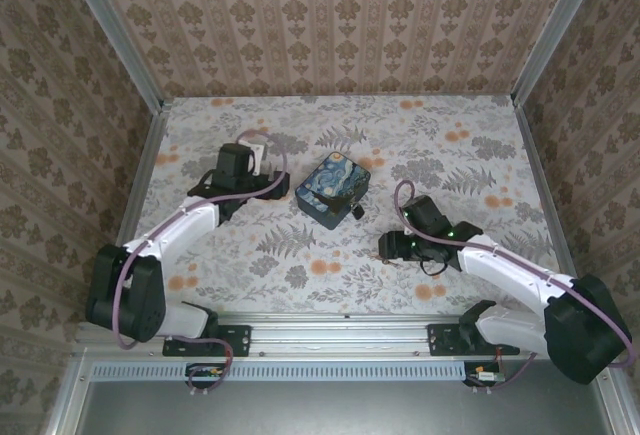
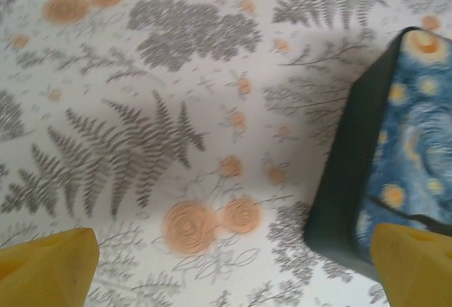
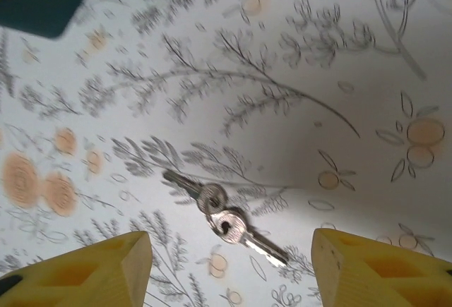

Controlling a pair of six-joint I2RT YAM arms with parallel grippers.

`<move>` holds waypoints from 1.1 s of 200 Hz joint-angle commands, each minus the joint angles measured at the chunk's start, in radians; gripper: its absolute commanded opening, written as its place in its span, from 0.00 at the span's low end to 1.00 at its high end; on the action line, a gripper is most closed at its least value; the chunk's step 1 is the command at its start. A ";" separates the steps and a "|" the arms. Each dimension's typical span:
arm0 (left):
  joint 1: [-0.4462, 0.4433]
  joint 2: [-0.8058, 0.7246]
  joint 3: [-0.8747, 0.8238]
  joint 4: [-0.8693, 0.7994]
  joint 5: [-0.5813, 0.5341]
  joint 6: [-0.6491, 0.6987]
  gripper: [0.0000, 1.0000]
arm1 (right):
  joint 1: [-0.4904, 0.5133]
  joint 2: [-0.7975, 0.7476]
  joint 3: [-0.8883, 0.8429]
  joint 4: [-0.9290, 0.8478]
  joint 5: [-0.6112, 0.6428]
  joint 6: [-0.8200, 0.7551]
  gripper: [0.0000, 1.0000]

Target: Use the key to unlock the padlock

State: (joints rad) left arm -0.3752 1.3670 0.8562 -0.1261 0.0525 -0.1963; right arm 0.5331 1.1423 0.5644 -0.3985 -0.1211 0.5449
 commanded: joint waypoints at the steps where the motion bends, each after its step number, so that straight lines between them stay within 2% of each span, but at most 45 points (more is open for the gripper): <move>1: 0.017 -0.077 0.008 -0.009 0.051 -0.044 1.00 | 0.007 0.028 -0.021 0.073 -0.024 -0.030 0.64; 49: 0.002 -0.179 -0.055 -0.105 -0.071 -0.129 1.00 | 0.027 0.130 -0.012 0.172 -0.044 -0.070 0.54; 75: -0.060 -0.211 -0.066 -0.176 -0.150 -0.136 1.00 | 0.053 0.183 -0.002 0.197 -0.043 -0.069 0.51; 90: -0.074 -0.218 -0.084 -0.189 -0.151 -0.155 0.99 | 0.062 0.209 0.006 0.195 -0.023 -0.064 0.49; 94: -0.106 -0.218 -0.088 -0.195 -0.153 -0.166 0.99 | 0.063 0.219 0.007 0.195 -0.017 -0.065 0.48; 125: -0.166 -0.212 -0.107 -0.234 -0.123 -0.250 1.00 | 0.071 0.278 0.004 0.213 -0.008 -0.059 0.45; 145: -0.245 -0.201 -0.096 -0.281 -0.189 -0.263 1.00 | 0.089 0.300 0.016 0.194 0.008 -0.058 0.39; 157: -0.275 -0.198 -0.087 -0.312 -0.218 -0.272 1.00 | 0.100 0.304 0.017 0.184 0.013 -0.051 0.38; 220: -0.292 -0.205 -0.065 -0.374 -0.250 -0.308 1.00 | 0.214 0.332 0.018 0.150 0.136 0.007 0.35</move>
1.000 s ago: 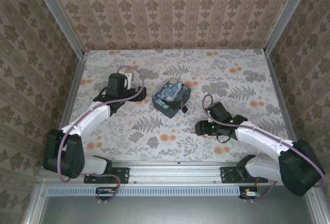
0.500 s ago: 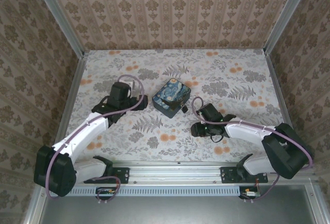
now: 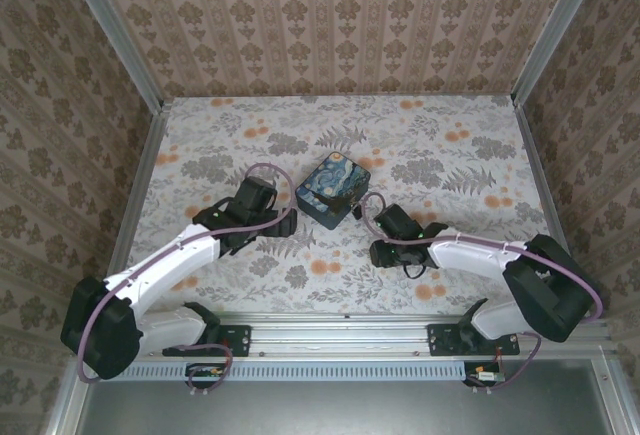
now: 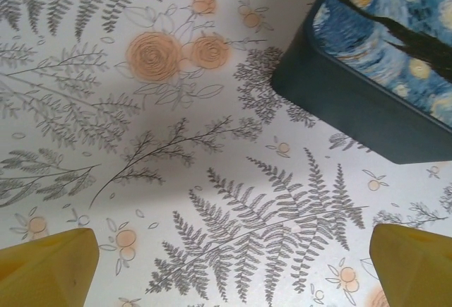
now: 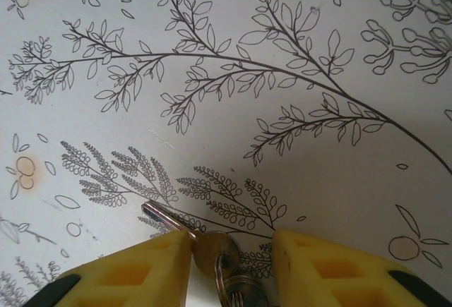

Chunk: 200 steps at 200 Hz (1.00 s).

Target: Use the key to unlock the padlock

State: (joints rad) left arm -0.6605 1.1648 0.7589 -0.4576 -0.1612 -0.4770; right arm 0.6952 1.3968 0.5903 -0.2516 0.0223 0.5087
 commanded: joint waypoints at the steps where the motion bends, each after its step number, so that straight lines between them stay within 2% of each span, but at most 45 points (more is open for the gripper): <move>1: -0.007 -0.003 0.033 -0.043 -0.037 -0.028 1.00 | 0.054 0.079 -0.008 0.003 -0.005 0.044 0.35; 73: -0.005 -0.021 0.045 -0.058 -0.049 -0.023 1.00 | 0.122 0.177 0.016 -0.007 0.085 0.079 0.20; 113: -0.006 -0.025 0.039 -0.059 -0.033 -0.025 1.00 | 0.124 0.163 -0.011 0.045 0.071 0.083 0.04; 116: -0.007 -0.025 0.039 -0.059 -0.027 -0.025 1.00 | 0.124 0.160 -0.012 0.048 0.069 0.083 0.00; 121: -0.009 -0.024 0.039 -0.059 -0.019 -0.026 1.00 | 0.122 0.156 -0.013 0.052 0.071 0.087 0.00; 139: -0.033 -0.015 0.026 -0.042 0.050 -0.054 1.00 | 0.120 0.127 -0.014 0.069 0.068 0.095 0.00; 156: -0.074 -0.005 -0.014 0.017 0.170 -0.122 1.00 | 0.111 0.093 -0.012 0.088 0.052 0.097 0.00; 186: -0.150 0.012 -0.101 0.200 0.372 -0.274 1.00 | 0.071 0.022 -0.036 0.140 -0.014 0.102 0.00; 200: -0.169 0.025 -0.136 0.295 0.427 -0.345 0.97 | 0.045 0.002 -0.061 0.175 -0.055 0.107 0.00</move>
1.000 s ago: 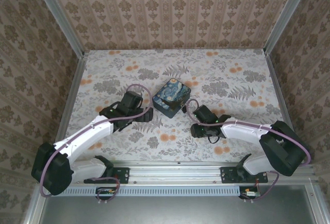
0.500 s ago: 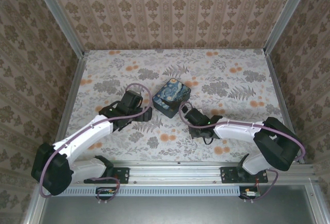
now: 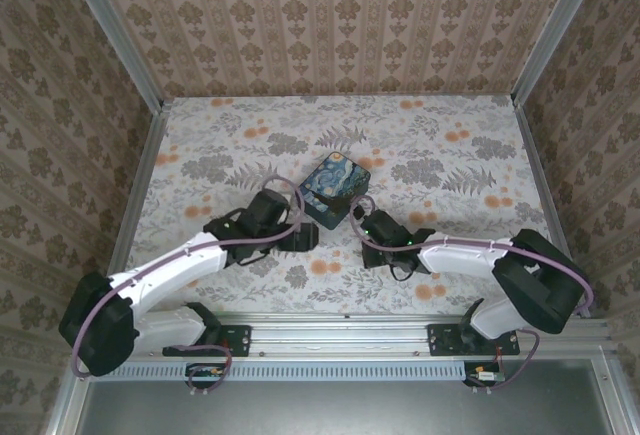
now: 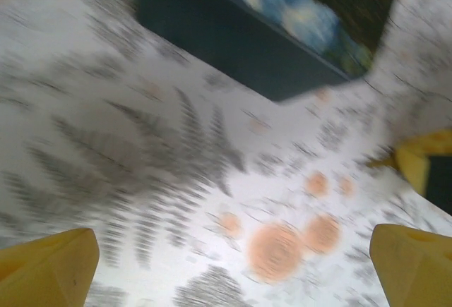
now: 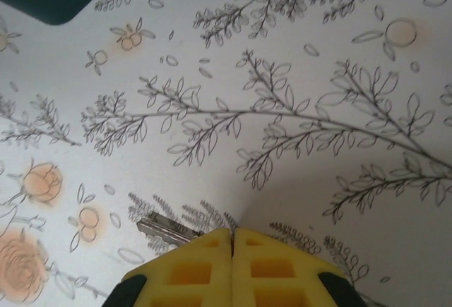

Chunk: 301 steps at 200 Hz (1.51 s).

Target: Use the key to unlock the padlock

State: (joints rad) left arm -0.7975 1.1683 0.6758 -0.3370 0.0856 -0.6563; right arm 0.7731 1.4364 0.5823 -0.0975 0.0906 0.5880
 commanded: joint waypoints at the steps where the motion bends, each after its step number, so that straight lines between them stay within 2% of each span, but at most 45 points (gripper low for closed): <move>1: -0.034 0.023 -0.056 0.183 0.182 -0.169 0.97 | -0.036 -0.037 -0.055 0.022 -0.127 0.028 0.00; 27: -0.057 0.096 -0.109 0.385 0.234 -0.288 0.84 | -0.072 -0.079 -0.086 0.051 -0.178 0.039 0.00; 82: -0.124 0.250 -0.089 0.612 0.246 -0.419 0.81 | -0.096 -0.131 -0.108 0.073 -0.225 0.073 0.00; 115: -0.167 0.328 -0.074 0.684 0.248 -0.458 0.75 | -0.110 -0.156 -0.110 0.063 -0.230 0.100 0.00; 164: -0.180 0.422 -0.125 0.921 0.252 -0.587 0.67 | -0.142 -0.144 -0.102 0.059 -0.257 0.130 0.00; 223: -0.171 0.453 -0.146 0.936 0.223 -0.598 0.61 | -0.153 -0.186 -0.113 0.099 -0.325 0.159 0.00; 245: -0.159 0.464 -0.162 1.000 0.238 -0.618 0.61 | -0.159 -0.219 -0.118 0.091 -0.338 0.168 0.00; 301: -0.144 0.475 -0.223 1.185 0.200 -0.839 0.66 | -0.183 -0.261 -0.109 0.070 -0.366 0.172 0.00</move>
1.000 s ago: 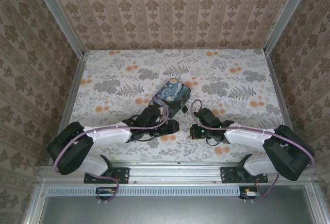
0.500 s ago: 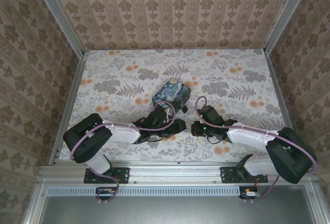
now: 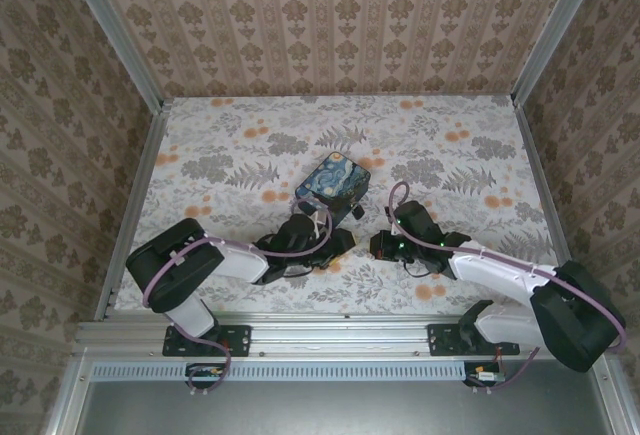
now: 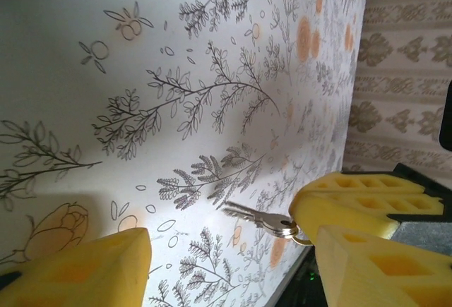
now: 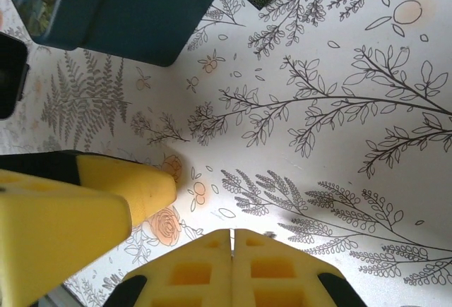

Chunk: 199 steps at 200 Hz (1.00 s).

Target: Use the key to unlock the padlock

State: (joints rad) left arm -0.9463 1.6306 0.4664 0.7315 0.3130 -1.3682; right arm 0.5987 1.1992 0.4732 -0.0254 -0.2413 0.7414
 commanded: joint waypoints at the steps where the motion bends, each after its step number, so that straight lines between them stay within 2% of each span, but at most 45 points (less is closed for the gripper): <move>1: 0.004 0.013 -0.014 0.117 -0.029 -0.131 0.66 | -0.008 -0.024 0.000 -0.002 -0.034 0.019 0.00; 25: -0.006 -0.008 -0.008 0.104 -0.059 -0.188 0.66 | -0.013 -0.034 0.011 0.003 -0.051 0.037 0.00; 76: -0.009 -0.066 -0.001 0.060 -0.080 -0.194 0.63 | -0.019 -0.038 0.003 0.127 -0.129 0.137 0.00; 106: -0.012 -0.068 -0.015 0.090 -0.093 -0.287 0.68 | -0.019 -0.026 0.010 0.202 -0.156 0.174 0.00; 156: -0.003 -0.138 -0.027 0.048 -0.158 -0.410 0.70 | 0.011 0.034 0.028 0.321 -0.166 0.208 0.00; 199: 0.011 -0.202 -0.031 -0.014 -0.168 -0.453 0.71 | 0.044 0.088 0.052 0.416 -0.143 0.231 0.00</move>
State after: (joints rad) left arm -0.9440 1.4681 0.4492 0.7780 0.1738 -1.7676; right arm 0.6277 1.2655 0.4797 0.2958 -0.3786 0.9463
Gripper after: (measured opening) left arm 0.704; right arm 0.061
